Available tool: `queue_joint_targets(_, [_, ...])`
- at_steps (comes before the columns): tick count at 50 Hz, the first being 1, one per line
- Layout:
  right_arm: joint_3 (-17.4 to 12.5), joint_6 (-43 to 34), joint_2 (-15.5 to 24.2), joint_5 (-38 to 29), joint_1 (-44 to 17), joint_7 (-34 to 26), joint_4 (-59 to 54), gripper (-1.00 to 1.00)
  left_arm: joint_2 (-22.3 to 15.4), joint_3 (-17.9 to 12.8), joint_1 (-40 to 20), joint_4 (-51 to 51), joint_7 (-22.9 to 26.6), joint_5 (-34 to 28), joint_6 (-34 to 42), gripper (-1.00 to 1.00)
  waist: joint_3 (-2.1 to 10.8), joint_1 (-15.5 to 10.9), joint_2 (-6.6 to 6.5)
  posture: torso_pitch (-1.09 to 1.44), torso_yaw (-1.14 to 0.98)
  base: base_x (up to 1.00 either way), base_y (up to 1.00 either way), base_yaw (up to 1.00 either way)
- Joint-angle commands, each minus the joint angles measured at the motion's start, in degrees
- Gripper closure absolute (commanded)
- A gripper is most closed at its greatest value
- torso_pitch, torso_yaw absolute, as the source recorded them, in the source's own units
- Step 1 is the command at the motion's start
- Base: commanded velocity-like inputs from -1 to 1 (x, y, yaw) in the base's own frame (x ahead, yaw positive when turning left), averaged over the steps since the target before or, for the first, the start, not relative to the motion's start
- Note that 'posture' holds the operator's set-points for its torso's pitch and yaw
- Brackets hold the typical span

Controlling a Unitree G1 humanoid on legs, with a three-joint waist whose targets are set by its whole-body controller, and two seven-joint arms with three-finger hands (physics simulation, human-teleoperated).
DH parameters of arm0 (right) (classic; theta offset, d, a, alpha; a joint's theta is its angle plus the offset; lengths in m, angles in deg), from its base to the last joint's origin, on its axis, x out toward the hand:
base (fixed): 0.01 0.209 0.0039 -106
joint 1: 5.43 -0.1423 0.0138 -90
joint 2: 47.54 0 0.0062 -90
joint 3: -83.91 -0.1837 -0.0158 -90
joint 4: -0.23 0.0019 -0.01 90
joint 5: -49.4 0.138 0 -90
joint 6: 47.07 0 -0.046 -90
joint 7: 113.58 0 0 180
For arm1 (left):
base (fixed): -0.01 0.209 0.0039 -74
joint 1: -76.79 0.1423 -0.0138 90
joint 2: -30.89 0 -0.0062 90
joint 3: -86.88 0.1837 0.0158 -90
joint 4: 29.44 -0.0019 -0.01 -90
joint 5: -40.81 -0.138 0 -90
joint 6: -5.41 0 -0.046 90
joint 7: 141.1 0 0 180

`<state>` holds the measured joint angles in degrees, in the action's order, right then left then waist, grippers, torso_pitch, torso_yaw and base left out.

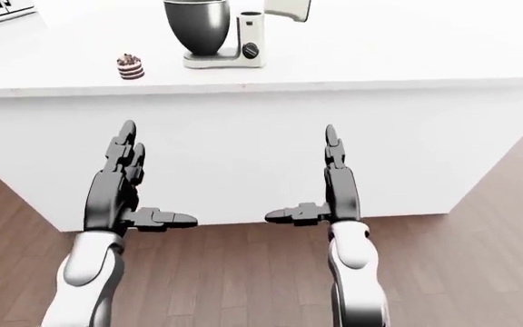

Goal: Place the cake in the stand mixer bowl.

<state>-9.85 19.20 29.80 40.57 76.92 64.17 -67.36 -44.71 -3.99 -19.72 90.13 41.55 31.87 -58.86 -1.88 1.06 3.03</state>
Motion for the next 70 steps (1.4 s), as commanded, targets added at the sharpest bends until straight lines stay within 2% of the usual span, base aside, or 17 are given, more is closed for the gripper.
queue_joint_targets(1, [0.3, 1.4, 0.0, -0.1, -1.5, 0.0, 2.0, -1.00, -0.5, -0.7, -1.2, 1.4, -0.3, -0.2, -2.5, -1.00, 1.04, -0.4, 0.74, 0.00, 0.00, 0.00, 0.29, 0.00])
queue_joint_targets(8, [0.5, 1.2, -0.1, -0.4, -1.7, -0.1, 2.0, -1.00, -0.5, -0.9, -1.4, 1.4, -0.3, -0.3, -2.4, -1.00, 0.59, -0.3, -3.28, 0.00, 0.00, 0.00, 0.29, 0.00])
queue_joint_targets(11, [0.4, 1.3, -0.1, -0.5, -1.7, -0.1, 1.8, -1.00, -0.5, -0.9, -1.4, 1.8, -0.2, -0.3, -1.9, -1.00, 2.04, -0.4, -9.29, 0.00, 0.00, 0.00, 0.28, 0.00])
queue_joint_targets(12, [0.5, 1.3, -0.1, -0.5, -1.7, -0.1, 1.8, -1.00, -0.5, -0.9, -1.4, 1.7, -0.2, -0.4, -2.1, -1.00, 1.43, -0.8, -6.89, 0.00, 0.00, 0.00, 0.28, 0.00])
queue_joint_targets(22, [0.8, 1.3, -0.2, -0.9, -1.5, -0.2, 1.9, -1.00, -0.6, -1.0, -1.0, 1.8, -0.1, -0.5, -2.4, -1.00, 0.67, -0.8, -1.74, 0.00, 0.00, 0.00, 0.28, 0.00])
queue_joint_targets(25, [0.9, 1.3, -0.3, -1.0, -1.5, -0.3, 1.7, -1.00, -0.6, -1.1, -1.0, 1.9, -0.1, -0.5, -2.3, -1.00, 1.74, -0.6, 2.41, 0.00, 0.00, 0.00, 0.29, 0.00])
queue_joint_targets(26, [0.9, 1.3, -0.3, -1.0, -1.6, -0.3, 1.8, -1.00, -0.6, -1.1, -0.9, 1.7, -0.1, -0.5, -2.5, -1.00, 0.79, 0.2, -0.59, 0.00, 0.00, 0.00, 0.29, 0.00])
queue_joint_targets(28, [0.9, 1.3, -0.3, -1.0, -1.5, -0.4, 1.7, -1.00, -0.6, -1.0, -0.9, 1.6, -0.1, -0.5, -2.6, -1.00, 1.34, -0.3, 0.62, 0.00, 0.00, 0.00, 0.29, 0.00])
queue_joint_targets(33, [1.0, 1.5, -0.4, -1.2, -1.3, -0.4, 1.8, -1.00, -0.6, -1.2, -1.1, 1.9, 0.0, -0.6, -2.3, -1.00, 0.74, -0.4, -1.98, 0.00, 0.00, 0.00, 0.28, 0.00])
queue_joint_targets(35, [1.0, 1.7, -0.4, -1.2, -1.4, -0.4, 1.5, -1.00, -0.6, -1.1, -0.9, 1.4, -0.1, -0.6, -2.8, -1.00, 0.58, -0.2, -4.08, 0.00, 0.00, 0.00, 0.29, 0.00])
queue_joint_targets(37, [1.0, 1.8, -0.4, -1.1, -1.4, -0.4, 1.4, -1.00, -0.6, -1.1, -1.0, 1.5, -0.1, -0.5, -2.7, -1.00, 1.76, -0.3, -8.26, 0.00, 0.00, 0.00, 0.29, 0.00])
queue_joint_targets(40, [0.9, 2.3, -0.5, -0.9, -1.2, -0.4, 1.3, -1.00, -0.6, -1.1, -0.9, 1.6, -0.1, -0.6, -2.6, -1.00, 0.51, -1.1, -6.71, 0.00, 0.00, 0.00, 0.19, 0.10])
queue_joint_targets(45, [1.0, 2.5, -0.5, -1.2, -1.1, -0.3, 1.3, -1.00, -0.6, -1.0, -0.8, 1.4, -0.1, -0.6, -2.9, -1.00, 1.36, -1.8, -5.69, 0.00, 0.00, 0.00, 0.00, 0.29])
queue_joint_targets(54, [1.0, 3.0, -0.6, -1.1, -1.0, -0.1, 1.3, -1.00, -0.5, -0.9, -0.5, 1.5, -0.1, -0.6, -3.0, -1.00, 0.32, -2.2, -2.08, 0.00, 0.00, 0.00, 0.00, 0.23])
queue_joint_targets(57, [0.8, 3.2, -0.7, -0.7, -0.8, 0.1, 1.8, -1.00, -0.5, -0.9, -0.6, 1.4, 0.0, -0.6, -3.1, -1.00, 0.97, -2.7, 0.70, 0.00, 0.00, 0.00, 0.00, 0.00])
queue_joint_targets(64, [0.4, 3.5, -0.4, -0.4, -0.6, 0.5, 2.0, -1.00, -0.5, -0.8, -0.9, 1.9, 0.2, -0.8, -2.1, -1.00, 1.63, -1.5, -2.52, 0.00, 0.00, 0.00, 0.00, 0.00])
queue_joint_targets(70, [0.4, 3.3, -0.4, -0.4, -0.6, 0.4, 2.6, -1.00, -0.5, -0.8, -0.9, 1.9, 0.3, -0.9, -2.4, -1.00, 1.84, -1.1, -3.26, 0.00, 0.00, 0.05, 0.00, 0.00])
